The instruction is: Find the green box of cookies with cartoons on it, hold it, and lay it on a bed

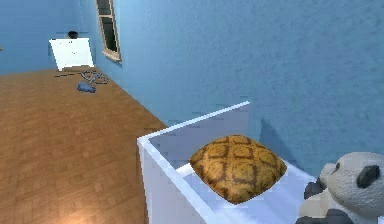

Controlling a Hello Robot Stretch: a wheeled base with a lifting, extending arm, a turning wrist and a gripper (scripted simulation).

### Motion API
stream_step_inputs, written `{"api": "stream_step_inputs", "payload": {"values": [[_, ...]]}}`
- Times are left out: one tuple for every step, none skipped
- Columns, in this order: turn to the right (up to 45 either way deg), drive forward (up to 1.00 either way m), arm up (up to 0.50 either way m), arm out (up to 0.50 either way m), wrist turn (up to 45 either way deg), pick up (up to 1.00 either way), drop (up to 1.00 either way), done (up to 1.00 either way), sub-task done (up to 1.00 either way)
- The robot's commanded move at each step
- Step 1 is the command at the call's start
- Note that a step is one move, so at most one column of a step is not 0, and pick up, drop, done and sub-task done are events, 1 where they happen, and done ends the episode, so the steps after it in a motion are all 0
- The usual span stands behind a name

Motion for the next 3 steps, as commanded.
{"api": "stream_step_inputs", "payload": {"values": [[0.0, 0.00, -0.32, 0.00, 0.0, 0.00, 0.00, 0.00, 0.00], [0.0, 0.00, 0.00, 0.00, 0.0, 0.00, 1.00, 0.00, 0.00], [0.0, 0.00, 0.10, 0.00, 0.0, 0.00, 0.00, 0.00, 0.00]]}}
